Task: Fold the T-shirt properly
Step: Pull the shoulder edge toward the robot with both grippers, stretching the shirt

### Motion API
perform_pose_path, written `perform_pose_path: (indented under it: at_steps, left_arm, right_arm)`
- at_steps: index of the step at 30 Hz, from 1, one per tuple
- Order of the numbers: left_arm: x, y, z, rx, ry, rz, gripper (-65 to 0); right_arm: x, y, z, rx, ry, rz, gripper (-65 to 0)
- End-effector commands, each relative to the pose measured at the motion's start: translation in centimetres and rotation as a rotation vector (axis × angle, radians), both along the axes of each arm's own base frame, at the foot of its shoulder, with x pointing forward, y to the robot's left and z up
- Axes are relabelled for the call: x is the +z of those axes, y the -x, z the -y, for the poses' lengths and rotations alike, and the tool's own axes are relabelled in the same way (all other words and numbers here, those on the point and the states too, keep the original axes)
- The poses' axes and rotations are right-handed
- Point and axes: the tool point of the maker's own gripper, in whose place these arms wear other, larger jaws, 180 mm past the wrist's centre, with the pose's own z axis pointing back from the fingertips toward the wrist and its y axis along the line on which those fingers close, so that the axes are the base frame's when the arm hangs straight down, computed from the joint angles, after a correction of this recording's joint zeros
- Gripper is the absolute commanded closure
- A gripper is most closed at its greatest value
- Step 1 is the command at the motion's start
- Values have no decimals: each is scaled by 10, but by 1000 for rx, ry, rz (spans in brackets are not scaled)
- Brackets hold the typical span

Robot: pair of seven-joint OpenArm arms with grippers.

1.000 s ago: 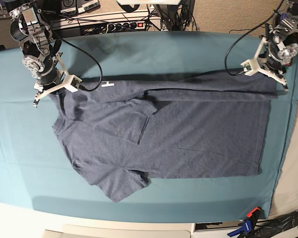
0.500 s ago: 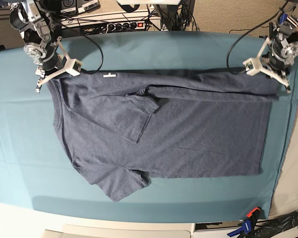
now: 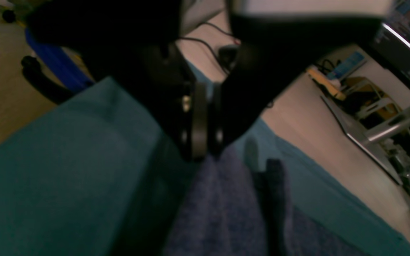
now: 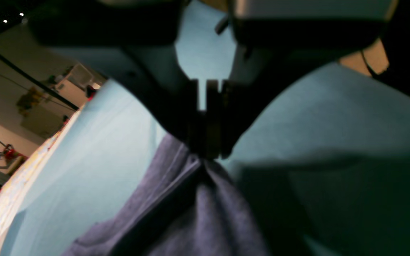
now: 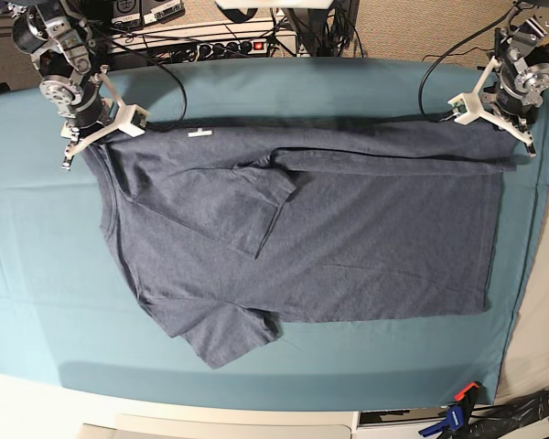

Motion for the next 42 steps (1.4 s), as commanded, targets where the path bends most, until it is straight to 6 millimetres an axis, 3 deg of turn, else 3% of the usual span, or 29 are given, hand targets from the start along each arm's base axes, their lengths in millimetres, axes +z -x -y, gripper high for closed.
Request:
perform_pose_path:
  at_steps: [1, 6, 18, 28, 42]
  left_arm:
    - [10, -7, -8, -1, -40, 29, 0]
    - [10, -5, -13, 14, -59, 23, 0]
    - [8, 0, -15, 32, -66, 20, 0]
    - [8, 5, -23, 69, -93, -1, 0]
    - [-4, 42, -23, 80, -103, -60, 0]
  right_arm:
    - [13, -8, 10, -3, 47, 38, 0]
    - [15, -8, 13, -3, 59, 35, 0]
    - [8, 22, 33, -49, 81, -26, 0]
    - [9, 29, 42, -69, 94, -36, 0]
    - [9, 30, 41, -67, 92, -36, 0]
